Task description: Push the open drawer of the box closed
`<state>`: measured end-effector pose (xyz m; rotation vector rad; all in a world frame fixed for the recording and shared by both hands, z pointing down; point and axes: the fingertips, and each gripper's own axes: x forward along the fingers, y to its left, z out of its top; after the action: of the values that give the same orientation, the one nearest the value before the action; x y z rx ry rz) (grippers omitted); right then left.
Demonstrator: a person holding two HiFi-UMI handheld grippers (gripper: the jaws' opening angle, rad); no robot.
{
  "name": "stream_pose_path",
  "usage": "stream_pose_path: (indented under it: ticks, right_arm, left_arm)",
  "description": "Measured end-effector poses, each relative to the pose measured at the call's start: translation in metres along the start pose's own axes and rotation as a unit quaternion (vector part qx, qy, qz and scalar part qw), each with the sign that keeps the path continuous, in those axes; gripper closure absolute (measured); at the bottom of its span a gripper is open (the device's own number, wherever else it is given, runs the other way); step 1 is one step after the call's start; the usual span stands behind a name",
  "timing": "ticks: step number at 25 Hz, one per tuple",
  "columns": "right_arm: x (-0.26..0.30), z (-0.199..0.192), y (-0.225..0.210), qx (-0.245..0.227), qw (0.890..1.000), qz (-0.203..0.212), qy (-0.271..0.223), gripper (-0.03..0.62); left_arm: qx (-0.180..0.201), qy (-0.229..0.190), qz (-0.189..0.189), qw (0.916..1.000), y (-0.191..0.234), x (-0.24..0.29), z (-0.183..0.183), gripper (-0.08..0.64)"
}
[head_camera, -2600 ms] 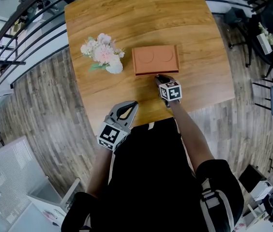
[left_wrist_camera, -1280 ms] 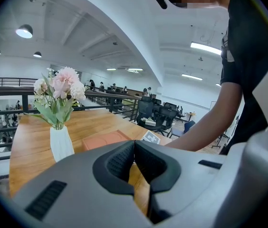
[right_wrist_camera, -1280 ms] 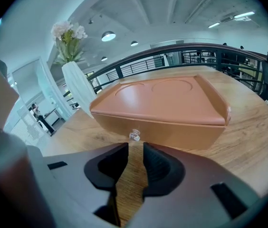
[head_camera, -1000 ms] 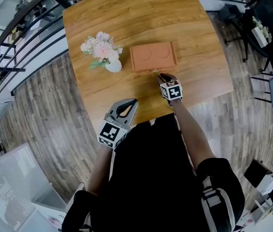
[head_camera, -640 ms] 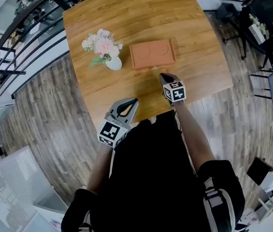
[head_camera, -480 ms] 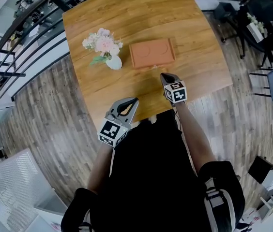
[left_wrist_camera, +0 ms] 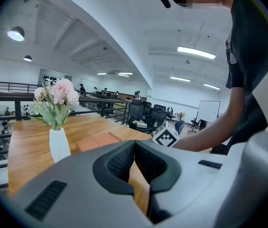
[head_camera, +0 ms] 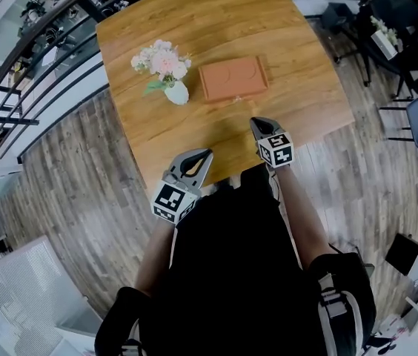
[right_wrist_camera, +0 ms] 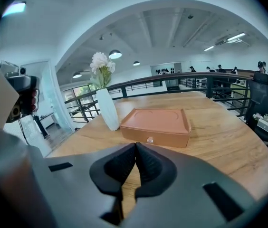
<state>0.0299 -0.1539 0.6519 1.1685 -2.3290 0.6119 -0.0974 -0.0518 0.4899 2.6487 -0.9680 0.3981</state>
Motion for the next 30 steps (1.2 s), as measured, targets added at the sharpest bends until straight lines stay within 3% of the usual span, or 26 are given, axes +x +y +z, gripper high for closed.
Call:
stream_pose_path:
  ticks: [9, 16, 23, 30]
  right_arm:
    - [-0.034, 0.002, 0.019, -0.025, 1.000, 0.008, -0.013, 0.577]
    - [-0.060, 0.020, 0.045, -0.074, 0.996, 0.029, -0.036, 0.577]
    - [-0.089, 0.053, 0.056, -0.069, 0.994, 0.034, -0.082, 0.578]
    - [-0.097, 0.056, 0.066, -0.099, 0.991, 0.039, -0.077, 0.578]
  left_arm:
    - [0.002, -0.004, -0.007, 1.0000, 0.001, -0.010, -0.006, 0.537]
    - [0.003, -0.006, -0.013, 0.9999, 0.003, -0.012, -0.008, 0.537]
    - [0.008, -0.006, -0.024, 0.9997, 0.001, -0.009, -0.008, 0.537]
    - [0.006, -0.009, -0.025, 0.9996, 0.001, -0.007, -0.006, 0.537]
